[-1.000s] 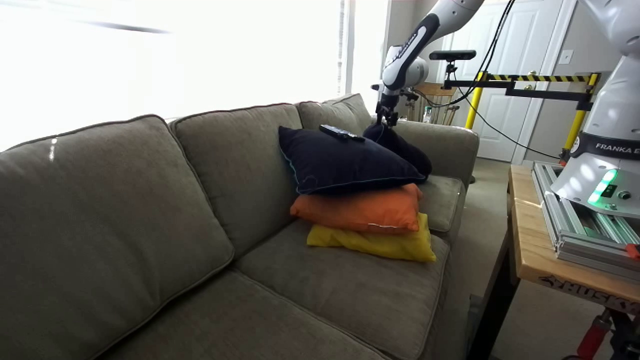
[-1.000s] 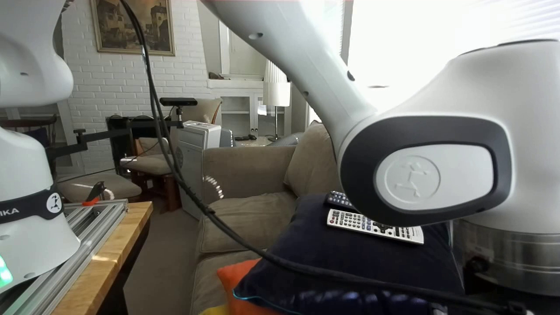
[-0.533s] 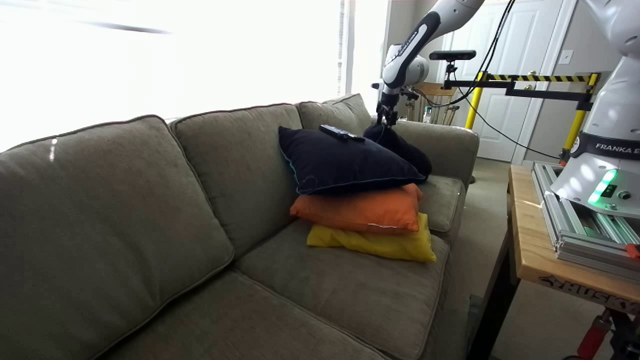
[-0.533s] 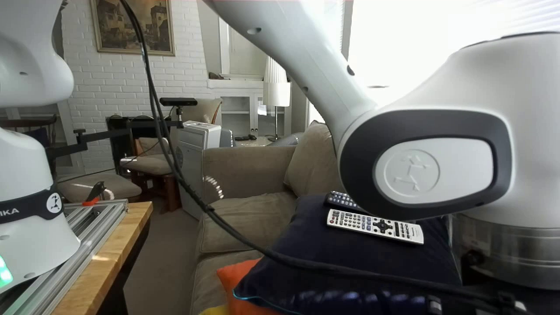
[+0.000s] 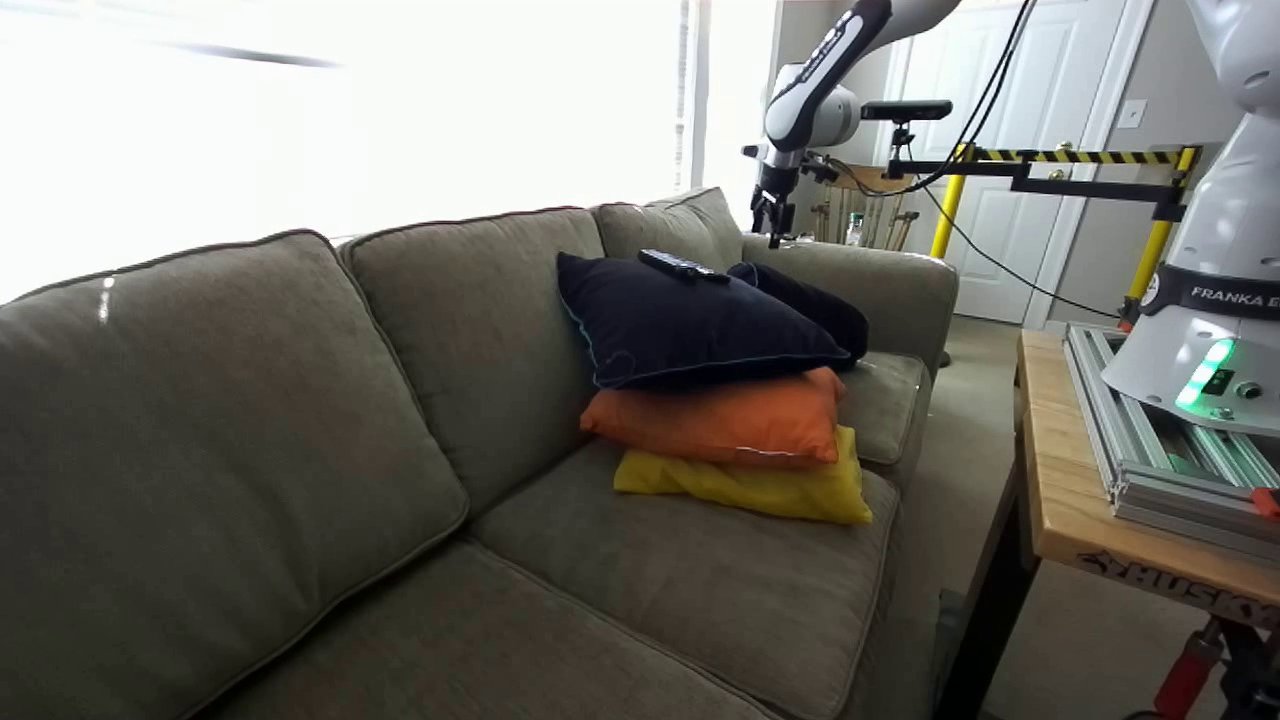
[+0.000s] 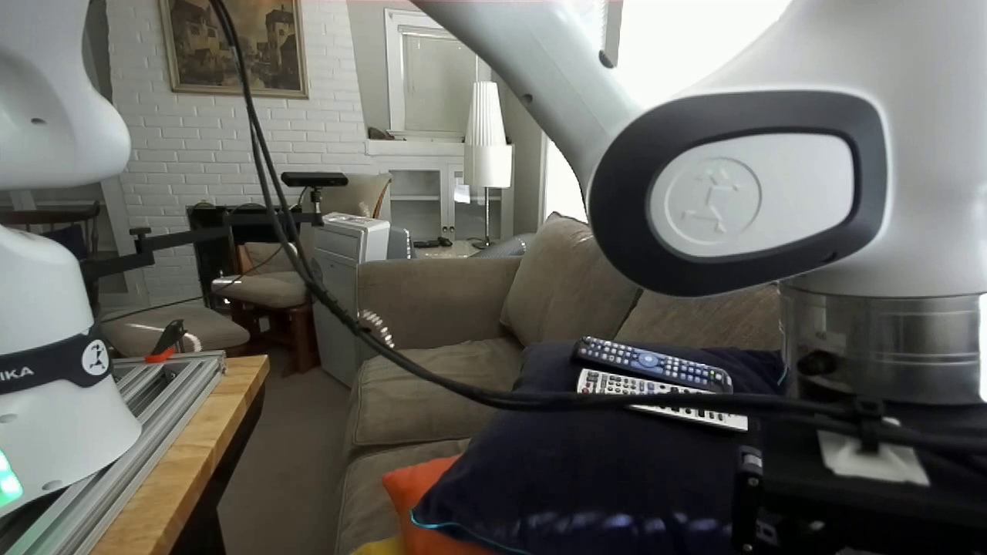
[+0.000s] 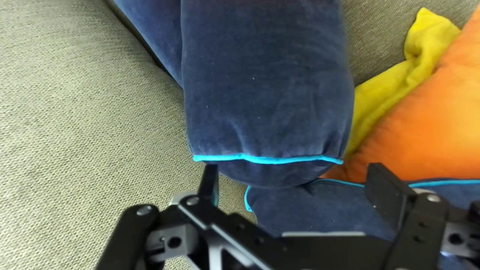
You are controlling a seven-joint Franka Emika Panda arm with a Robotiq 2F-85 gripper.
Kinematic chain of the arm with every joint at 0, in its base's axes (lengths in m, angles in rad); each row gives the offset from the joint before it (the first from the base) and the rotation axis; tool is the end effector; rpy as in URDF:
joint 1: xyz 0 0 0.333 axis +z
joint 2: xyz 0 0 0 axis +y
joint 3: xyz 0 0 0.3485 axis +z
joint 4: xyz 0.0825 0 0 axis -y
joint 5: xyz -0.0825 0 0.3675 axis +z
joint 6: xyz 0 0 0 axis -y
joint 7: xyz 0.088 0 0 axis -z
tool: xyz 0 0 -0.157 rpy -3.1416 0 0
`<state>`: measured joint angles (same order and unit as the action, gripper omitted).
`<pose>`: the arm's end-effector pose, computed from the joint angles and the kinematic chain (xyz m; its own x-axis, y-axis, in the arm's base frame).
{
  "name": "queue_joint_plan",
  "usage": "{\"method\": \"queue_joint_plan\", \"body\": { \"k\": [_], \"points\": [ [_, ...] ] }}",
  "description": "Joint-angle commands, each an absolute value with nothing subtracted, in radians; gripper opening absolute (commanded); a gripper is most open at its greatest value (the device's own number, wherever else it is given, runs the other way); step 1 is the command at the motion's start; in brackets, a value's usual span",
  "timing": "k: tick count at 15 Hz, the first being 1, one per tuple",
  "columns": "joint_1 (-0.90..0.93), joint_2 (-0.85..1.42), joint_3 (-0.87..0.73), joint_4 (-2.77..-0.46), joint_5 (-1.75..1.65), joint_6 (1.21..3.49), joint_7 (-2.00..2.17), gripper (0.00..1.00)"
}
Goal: Place the topmost pillow on the right side of the sofa.
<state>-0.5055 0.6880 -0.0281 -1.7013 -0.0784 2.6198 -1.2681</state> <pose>0.6192 -0.3633 0.2053 0.6922 0.7217 -0.0008 0.7014 -0.6724 0.2366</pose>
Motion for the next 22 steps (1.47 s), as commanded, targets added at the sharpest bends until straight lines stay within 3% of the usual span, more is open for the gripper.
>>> {"method": "queue_joint_plan", "body": {
  "k": [1, 13, 14, 15, 22],
  "points": [
    [-0.517, 0.702, -0.043, -1.708, -0.054, 2.618, -1.277, 1.00],
    [-0.659, 0.847, 0.112, -1.682, 0.110, 2.819, -1.283, 1.00],
    [-0.659, 0.855, 0.111, -1.678, 0.097, 2.830, -1.277, 0.75],
    [-0.662, 0.862, 0.114, -1.676, 0.088, 2.835, -1.277, 0.74],
    [-0.676, 0.853, 0.122, -1.673, 0.034, 2.818, -1.355, 0.23]
  ]
}}
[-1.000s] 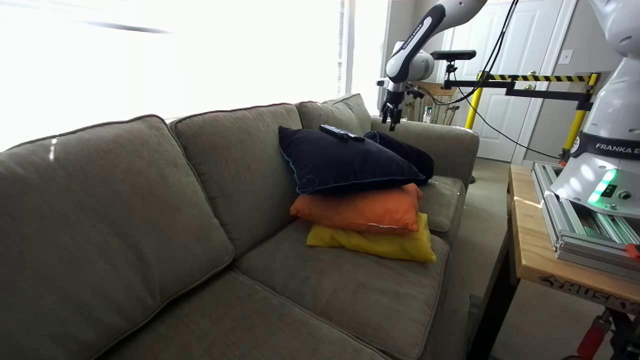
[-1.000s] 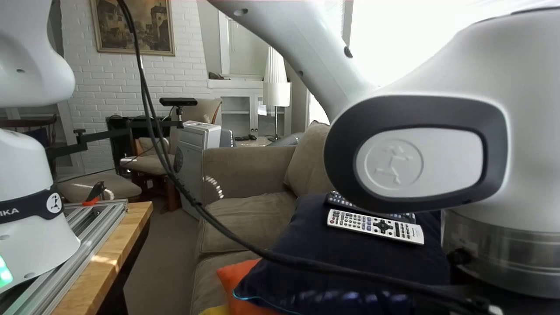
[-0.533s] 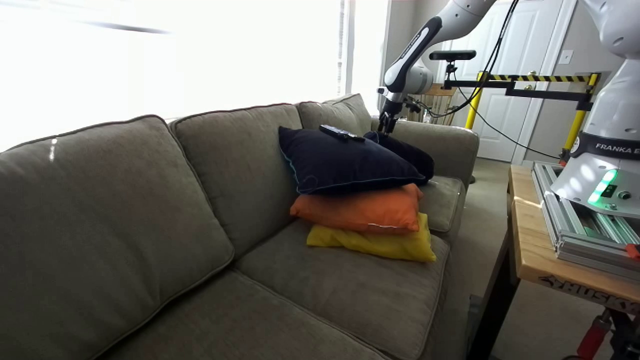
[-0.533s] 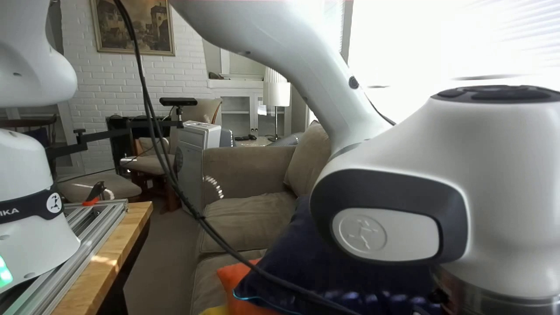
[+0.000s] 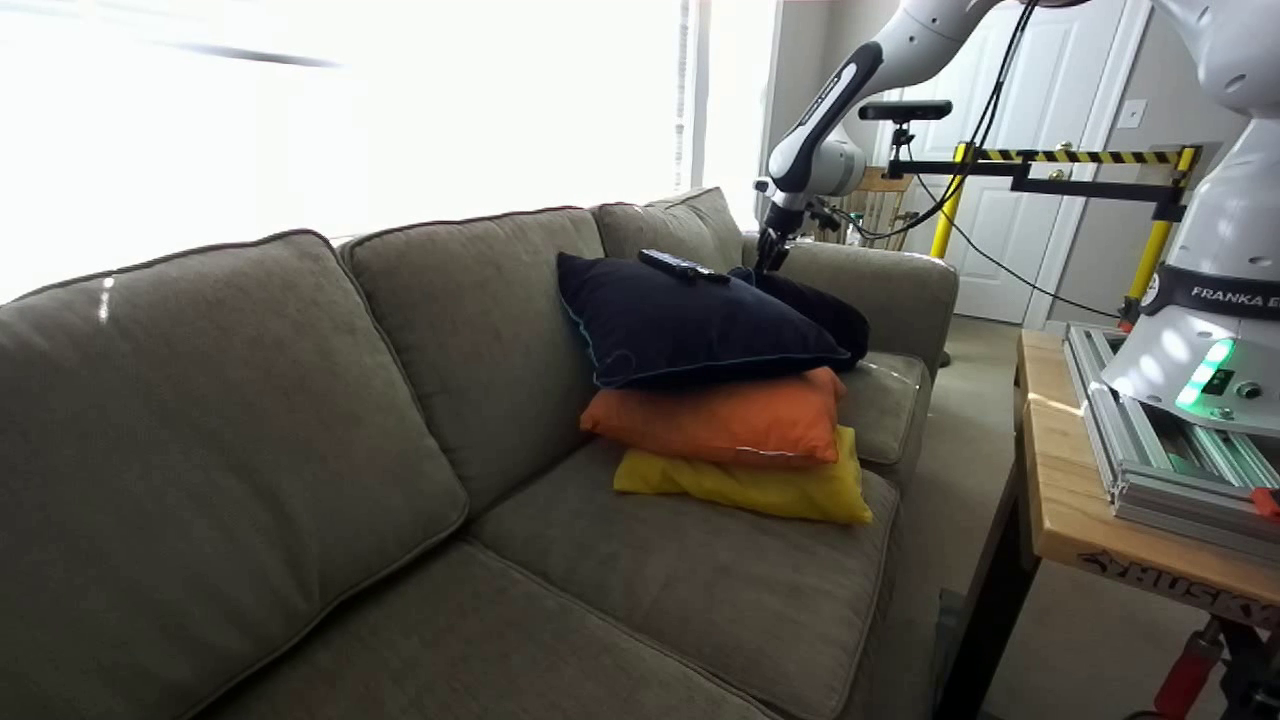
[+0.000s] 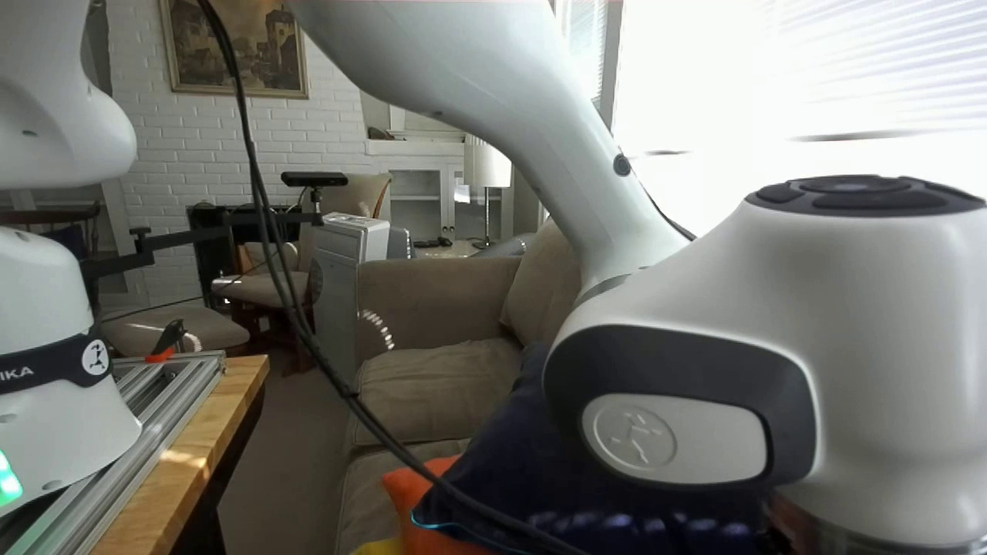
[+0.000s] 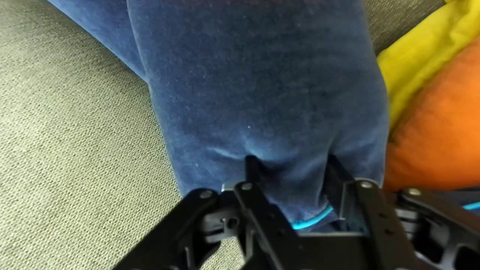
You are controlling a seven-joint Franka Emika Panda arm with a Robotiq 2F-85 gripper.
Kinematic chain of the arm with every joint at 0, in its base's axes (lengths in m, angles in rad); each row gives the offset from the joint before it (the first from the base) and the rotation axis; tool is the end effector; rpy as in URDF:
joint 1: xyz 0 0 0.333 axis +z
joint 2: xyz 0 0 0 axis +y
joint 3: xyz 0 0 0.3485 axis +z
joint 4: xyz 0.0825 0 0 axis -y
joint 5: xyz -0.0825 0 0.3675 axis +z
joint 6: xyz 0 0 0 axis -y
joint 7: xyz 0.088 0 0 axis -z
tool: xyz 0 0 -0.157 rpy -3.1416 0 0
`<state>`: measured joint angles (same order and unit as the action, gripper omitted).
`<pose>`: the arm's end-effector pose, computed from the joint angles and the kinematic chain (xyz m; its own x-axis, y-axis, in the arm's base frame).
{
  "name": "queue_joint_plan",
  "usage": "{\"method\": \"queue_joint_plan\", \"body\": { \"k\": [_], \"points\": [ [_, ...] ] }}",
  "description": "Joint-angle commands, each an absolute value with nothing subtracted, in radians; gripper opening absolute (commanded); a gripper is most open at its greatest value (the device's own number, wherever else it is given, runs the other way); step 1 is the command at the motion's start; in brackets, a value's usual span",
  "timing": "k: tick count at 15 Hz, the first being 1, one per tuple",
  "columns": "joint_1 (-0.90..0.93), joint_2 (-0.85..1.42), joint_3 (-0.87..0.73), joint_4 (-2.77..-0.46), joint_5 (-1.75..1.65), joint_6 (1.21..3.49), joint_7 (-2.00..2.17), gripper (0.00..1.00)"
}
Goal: Place the topmost pillow on the right side of the sofa.
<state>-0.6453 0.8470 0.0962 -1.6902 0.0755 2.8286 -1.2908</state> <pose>0.6104 -0.3863 0.1233 0.7797 0.5973 0.1881 0.5534 -0.7978 0.2394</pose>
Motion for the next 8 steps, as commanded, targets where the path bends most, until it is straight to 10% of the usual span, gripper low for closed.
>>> {"method": "queue_joint_plan", "body": {
  "k": [1, 8],
  "points": [
    [-0.684, 0.841, 0.130, -1.675, 0.020, 2.803, -1.399, 0.16],
    [-0.719, 0.788, 0.161, -1.670, -0.027, 2.707, -1.690, 0.01]
  ]
}}
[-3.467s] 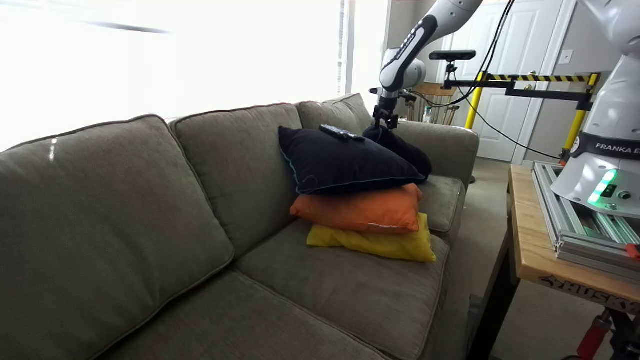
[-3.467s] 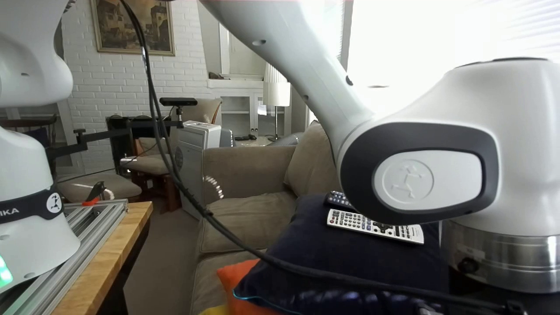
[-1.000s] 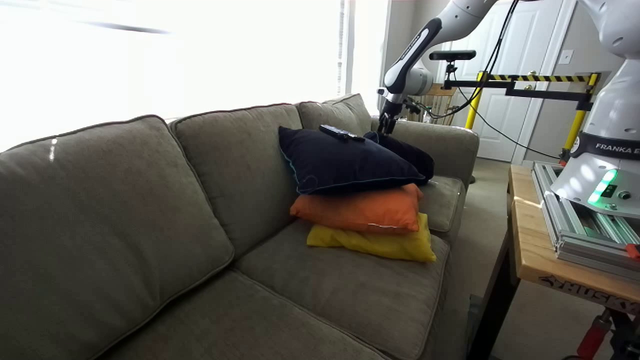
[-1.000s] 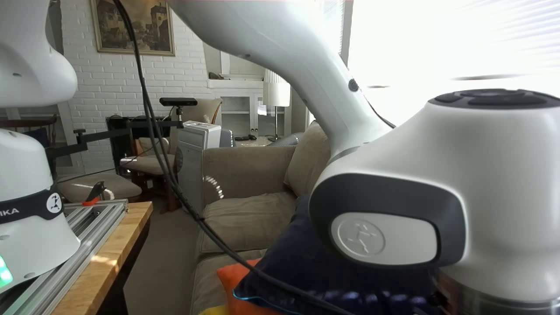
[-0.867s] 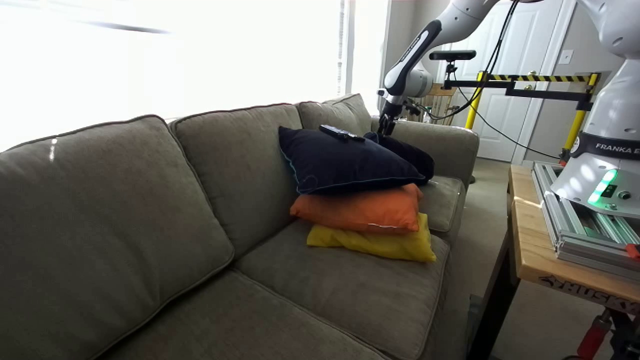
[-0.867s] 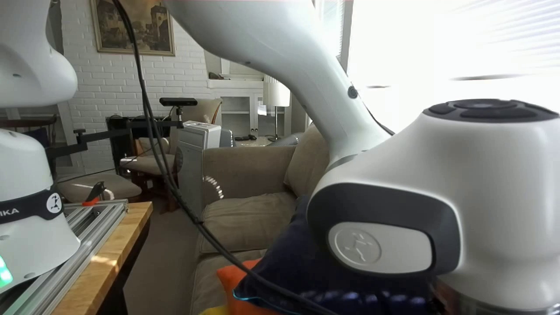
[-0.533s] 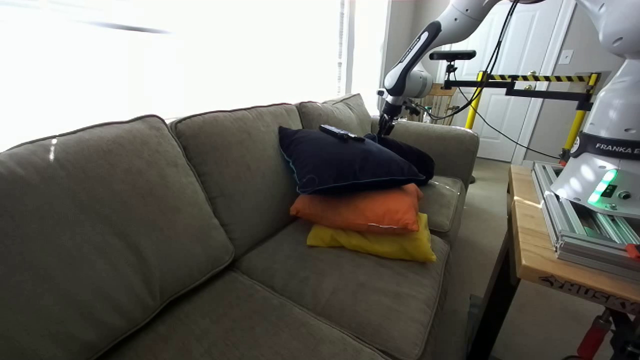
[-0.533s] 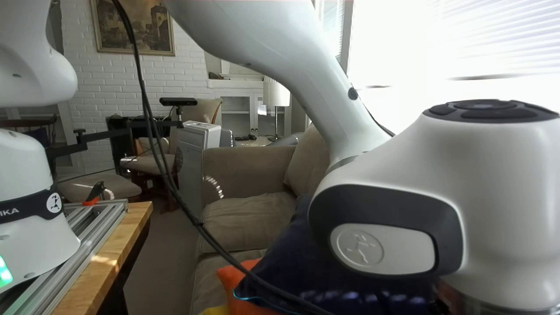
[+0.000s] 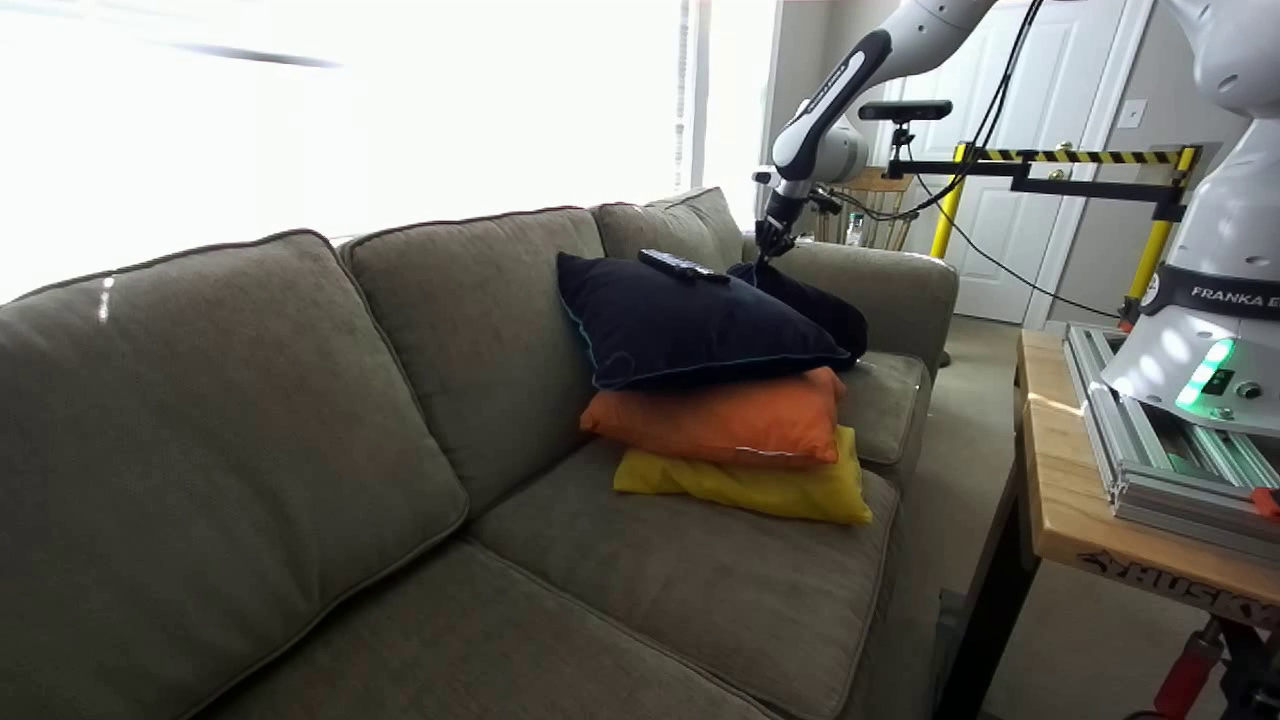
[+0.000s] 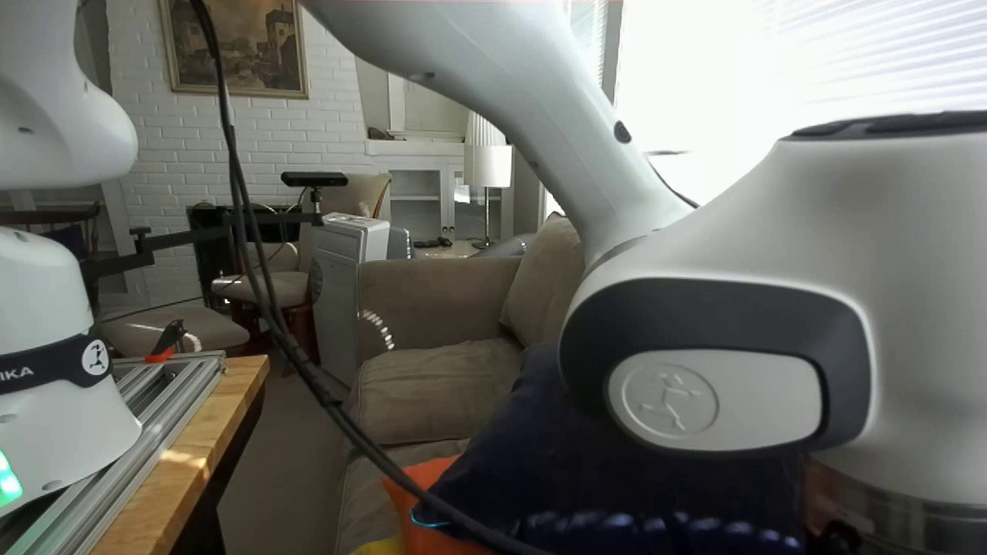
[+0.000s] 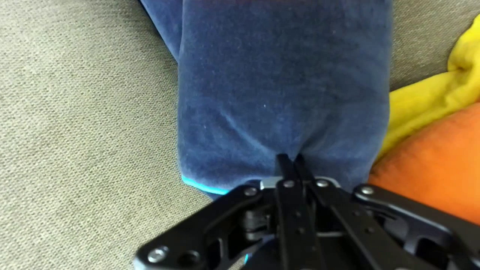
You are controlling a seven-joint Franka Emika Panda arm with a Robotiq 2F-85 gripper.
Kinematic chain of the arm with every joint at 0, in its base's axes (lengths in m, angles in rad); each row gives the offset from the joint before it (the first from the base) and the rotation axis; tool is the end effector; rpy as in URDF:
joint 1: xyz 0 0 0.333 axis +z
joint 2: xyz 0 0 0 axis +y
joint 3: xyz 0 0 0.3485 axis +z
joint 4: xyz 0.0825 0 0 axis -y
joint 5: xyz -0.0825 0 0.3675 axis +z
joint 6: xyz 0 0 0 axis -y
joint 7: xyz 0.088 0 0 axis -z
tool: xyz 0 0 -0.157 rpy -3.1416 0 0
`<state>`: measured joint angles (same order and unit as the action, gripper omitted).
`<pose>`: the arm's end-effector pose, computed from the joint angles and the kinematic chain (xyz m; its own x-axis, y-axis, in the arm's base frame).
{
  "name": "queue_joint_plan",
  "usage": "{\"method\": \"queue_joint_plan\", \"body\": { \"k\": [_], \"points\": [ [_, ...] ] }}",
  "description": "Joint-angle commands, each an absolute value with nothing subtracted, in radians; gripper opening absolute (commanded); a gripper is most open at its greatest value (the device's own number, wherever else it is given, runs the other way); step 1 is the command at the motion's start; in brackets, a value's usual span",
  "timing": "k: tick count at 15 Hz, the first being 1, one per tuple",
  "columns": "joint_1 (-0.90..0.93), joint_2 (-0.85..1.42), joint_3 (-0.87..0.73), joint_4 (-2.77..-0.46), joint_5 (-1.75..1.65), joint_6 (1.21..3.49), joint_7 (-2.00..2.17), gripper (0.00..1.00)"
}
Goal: Place the topmost pillow on the right side of the sofa.
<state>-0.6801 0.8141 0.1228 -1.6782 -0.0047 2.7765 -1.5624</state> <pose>0.6114 -0.3940 0.1469 0.5623 0.8221 0.0886 0.7773 -0.5621 0.2825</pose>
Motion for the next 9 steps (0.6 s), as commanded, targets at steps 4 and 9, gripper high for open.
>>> {"method": "queue_joint_plan", "body": {
  "k": [4, 9],
  "points": [
    [-0.737, 0.746, 0.170, -1.667, -0.010, 2.585, -1.903, 0.01],
    [-0.701, 0.691, 0.115, -1.633, -0.014, 2.455, -2.118, 0.01]
  ]
}}
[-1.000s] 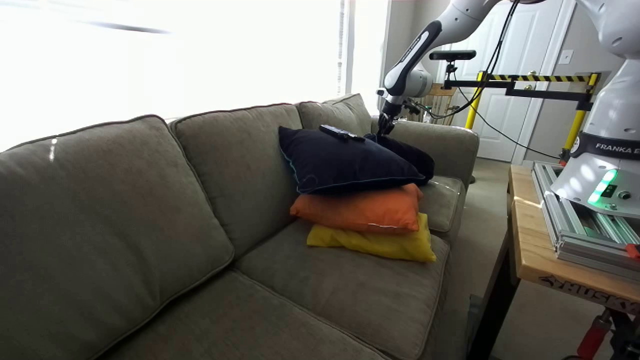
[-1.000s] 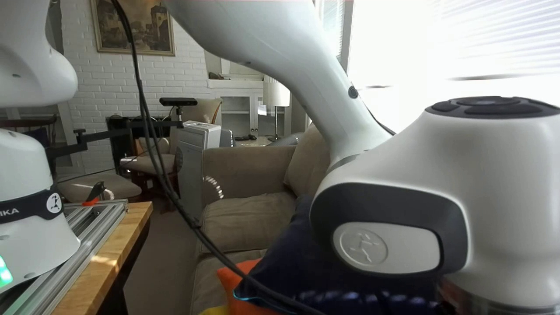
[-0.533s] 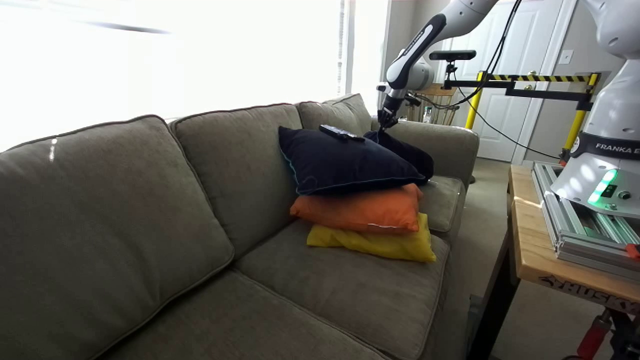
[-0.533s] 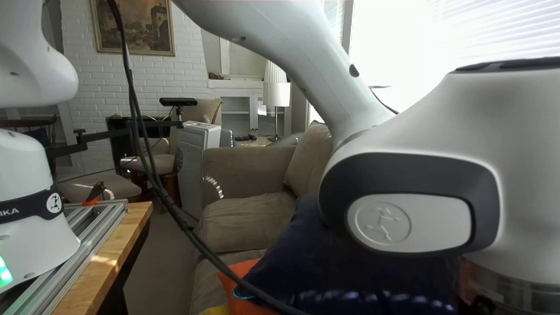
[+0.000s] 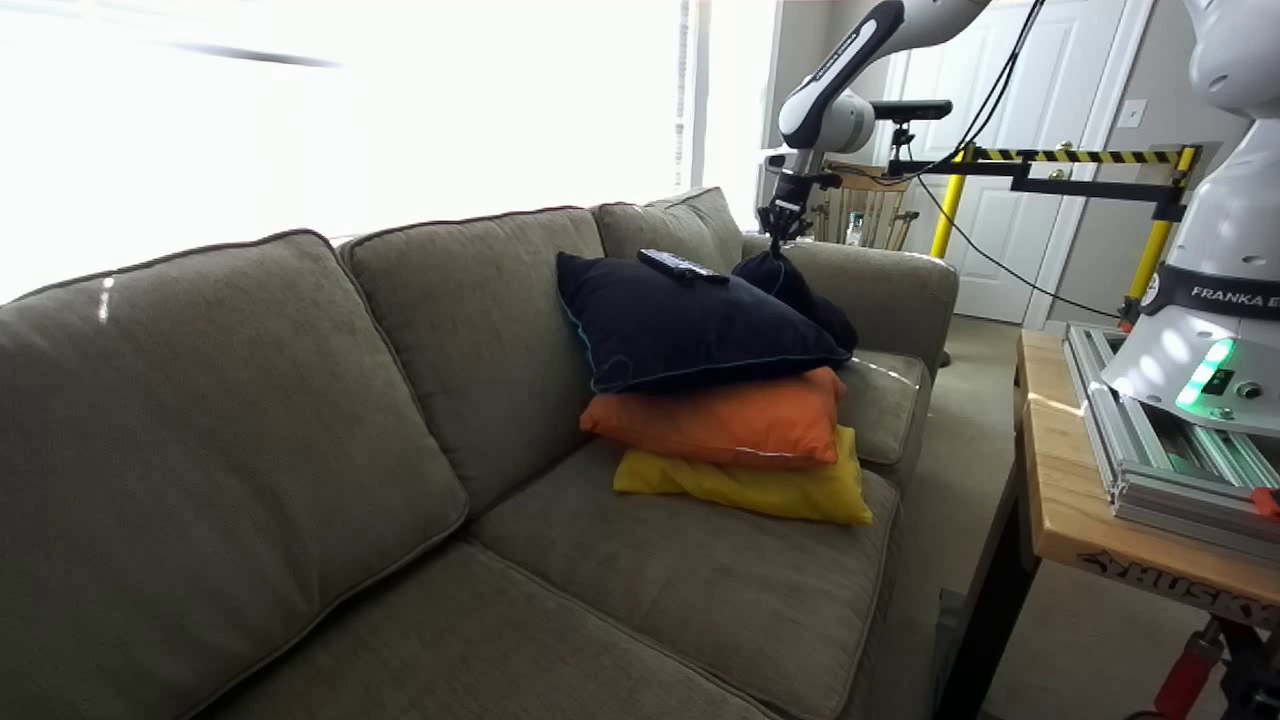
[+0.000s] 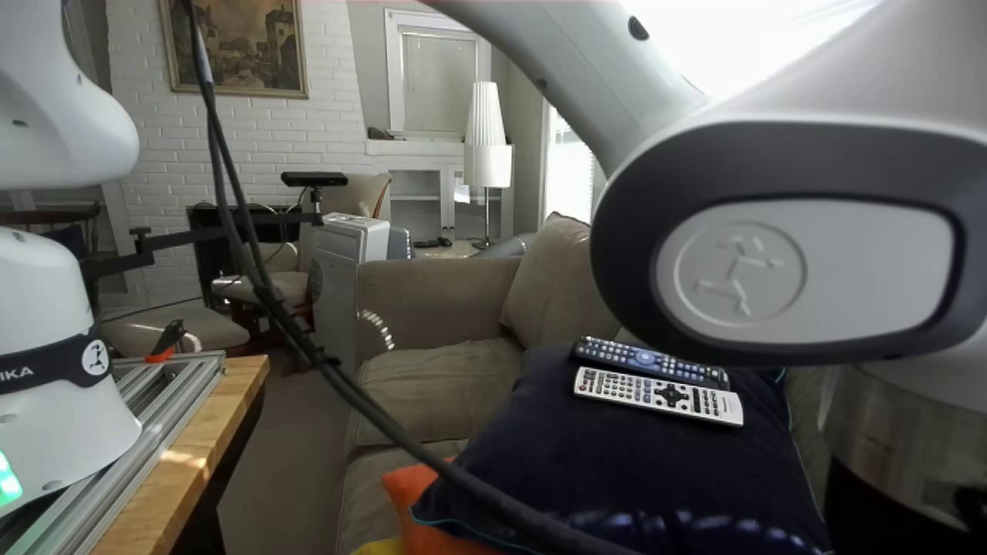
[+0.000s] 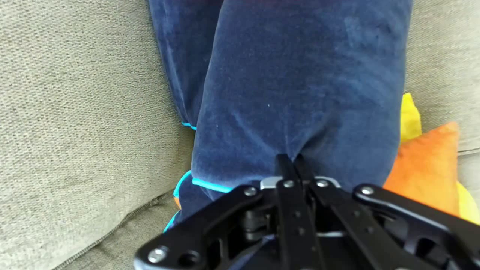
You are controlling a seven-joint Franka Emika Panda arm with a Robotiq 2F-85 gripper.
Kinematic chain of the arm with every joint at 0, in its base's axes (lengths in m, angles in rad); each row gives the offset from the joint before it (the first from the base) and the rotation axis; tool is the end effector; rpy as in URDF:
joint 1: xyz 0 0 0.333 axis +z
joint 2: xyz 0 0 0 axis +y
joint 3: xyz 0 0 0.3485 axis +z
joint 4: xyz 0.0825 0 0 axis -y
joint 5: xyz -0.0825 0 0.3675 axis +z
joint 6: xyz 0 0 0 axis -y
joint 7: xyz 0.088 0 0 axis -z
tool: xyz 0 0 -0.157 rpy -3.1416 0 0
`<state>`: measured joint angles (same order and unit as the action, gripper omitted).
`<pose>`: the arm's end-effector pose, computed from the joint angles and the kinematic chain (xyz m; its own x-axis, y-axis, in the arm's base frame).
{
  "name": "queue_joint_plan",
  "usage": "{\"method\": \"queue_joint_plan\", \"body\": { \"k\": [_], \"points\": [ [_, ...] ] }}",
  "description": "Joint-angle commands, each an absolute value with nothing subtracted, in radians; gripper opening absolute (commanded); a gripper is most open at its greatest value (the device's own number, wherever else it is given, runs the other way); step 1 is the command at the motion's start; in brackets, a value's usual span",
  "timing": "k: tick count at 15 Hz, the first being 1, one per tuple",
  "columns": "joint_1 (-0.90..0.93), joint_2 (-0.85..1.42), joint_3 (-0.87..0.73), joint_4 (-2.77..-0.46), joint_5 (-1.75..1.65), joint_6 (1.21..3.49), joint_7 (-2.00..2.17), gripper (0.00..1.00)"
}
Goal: Place the topmost pillow on the right side of the sofa.
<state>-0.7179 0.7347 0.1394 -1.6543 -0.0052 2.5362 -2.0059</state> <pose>0.5939 -0.4021 0.1862 0.1796 0.9836 0.0175 0.9680 -0.1798 0.1749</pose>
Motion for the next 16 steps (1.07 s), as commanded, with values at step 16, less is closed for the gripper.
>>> {"method": "queue_joint_plan", "body": {
  "k": [16],
  "points": [
    [-0.581, 0.652, -0.028, -1.512, 0.036, 2.249, -2.326, 0.01]
  ]
}}
